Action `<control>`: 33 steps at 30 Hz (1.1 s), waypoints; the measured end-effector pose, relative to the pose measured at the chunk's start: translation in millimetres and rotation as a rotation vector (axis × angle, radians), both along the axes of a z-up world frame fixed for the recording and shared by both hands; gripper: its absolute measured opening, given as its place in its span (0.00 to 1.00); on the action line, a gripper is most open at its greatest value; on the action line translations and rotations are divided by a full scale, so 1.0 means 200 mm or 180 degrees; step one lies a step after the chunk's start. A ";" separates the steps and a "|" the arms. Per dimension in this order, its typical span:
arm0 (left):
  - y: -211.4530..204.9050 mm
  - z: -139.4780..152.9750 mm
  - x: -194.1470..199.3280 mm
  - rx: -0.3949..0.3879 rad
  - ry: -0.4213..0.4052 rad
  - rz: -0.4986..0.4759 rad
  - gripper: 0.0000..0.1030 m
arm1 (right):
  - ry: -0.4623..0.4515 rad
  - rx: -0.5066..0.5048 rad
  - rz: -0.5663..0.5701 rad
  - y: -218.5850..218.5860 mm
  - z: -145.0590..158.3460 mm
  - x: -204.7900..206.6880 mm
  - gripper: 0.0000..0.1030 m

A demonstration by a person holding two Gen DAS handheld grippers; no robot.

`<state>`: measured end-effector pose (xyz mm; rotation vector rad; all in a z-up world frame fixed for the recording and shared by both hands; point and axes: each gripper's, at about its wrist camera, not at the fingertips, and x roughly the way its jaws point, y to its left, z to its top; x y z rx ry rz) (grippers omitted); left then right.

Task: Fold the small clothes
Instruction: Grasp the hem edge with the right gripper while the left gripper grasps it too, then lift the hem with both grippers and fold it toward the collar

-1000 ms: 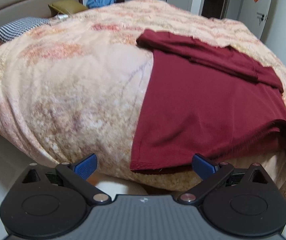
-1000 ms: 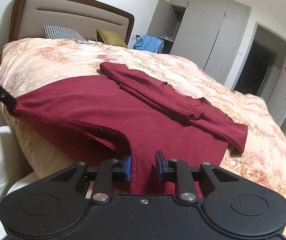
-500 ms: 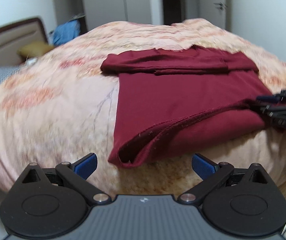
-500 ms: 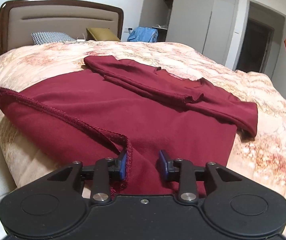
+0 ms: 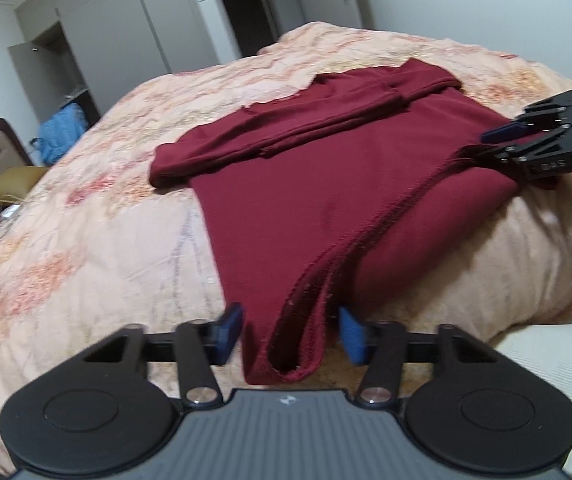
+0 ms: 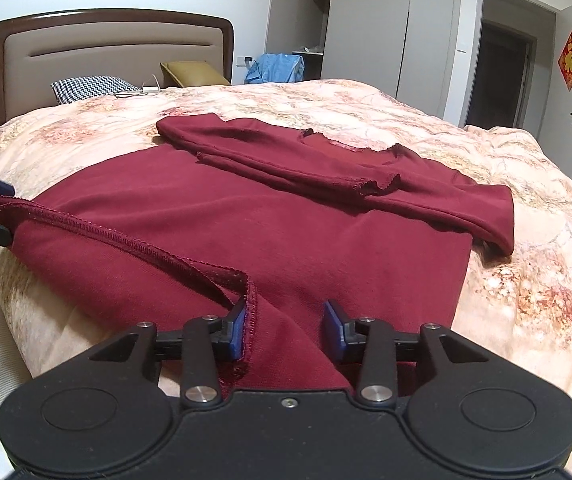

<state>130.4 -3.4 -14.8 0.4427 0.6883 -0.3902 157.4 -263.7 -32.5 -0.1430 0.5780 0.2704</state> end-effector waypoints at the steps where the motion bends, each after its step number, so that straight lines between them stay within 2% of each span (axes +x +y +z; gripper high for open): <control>1: 0.00 0.00 0.00 -0.0019 0.0011 -0.0033 0.38 | 0.0004 -0.0008 -0.0003 0.00 0.00 0.00 0.41; 2: 0.00 0.01 -0.01 -0.0014 -0.0004 -0.0029 0.28 | 0.0007 -0.0017 -0.0008 0.00 0.00 0.00 0.42; 4: 0.00 0.03 -0.01 0.0006 -0.0075 -0.0013 0.18 | 0.0010 -0.0048 -0.0025 0.01 0.01 0.00 0.49; 6: 0.00 0.05 -0.02 -0.0029 -0.0150 -0.0016 0.10 | -0.0004 -0.0101 -0.0094 0.01 0.02 -0.01 0.62; 7: -0.01 0.07 -0.02 -0.0058 -0.0175 -0.0016 0.07 | -0.0010 -0.0112 -0.0124 0.01 0.03 -0.01 0.64; 10: -0.02 0.09 0.00 -0.0109 -0.0235 0.0037 0.06 | 0.0000 -0.0069 -0.0161 -0.01 0.05 -0.03 0.69; 12: -0.01 0.11 0.02 -0.0189 -0.0239 0.0074 0.06 | -0.0043 -0.0051 -0.0162 -0.02 0.07 -0.07 0.77; 15: 0.01 0.13 0.05 -0.0304 -0.0225 0.0134 0.06 | -0.0100 -0.0063 -0.0082 -0.03 0.11 -0.14 0.82; 18: 0.02 0.15 0.08 -0.0388 -0.0227 0.0185 0.06 | -0.0137 -0.0208 0.0028 0.01 0.11 -0.21 0.85; 20: 0.02 0.16 0.09 -0.0422 -0.0244 0.0198 0.06 | -0.0158 -0.0417 0.0080 0.06 0.09 -0.25 0.85; 24: 0.01 0.20 0.08 -0.0435 -0.0317 0.0192 0.06 | -0.0284 -0.1095 -0.0021 0.16 0.00 -0.30 0.75; 28: 0.02 0.22 0.06 -0.0422 -0.0377 0.0199 0.06 | -0.0554 -0.1325 -0.0072 0.17 0.01 -0.38 0.65; 32: 0.03 0.24 0.03 -0.0460 -0.0424 0.0250 0.06 | -0.0804 -0.1482 -0.0051 0.17 0.05 -0.45 0.36; 33: 0.04 0.24 0.02 -0.0470 -0.0443 0.0259 0.06 | -0.0833 -0.1497 -0.0041 0.17 0.06 -0.46 0.32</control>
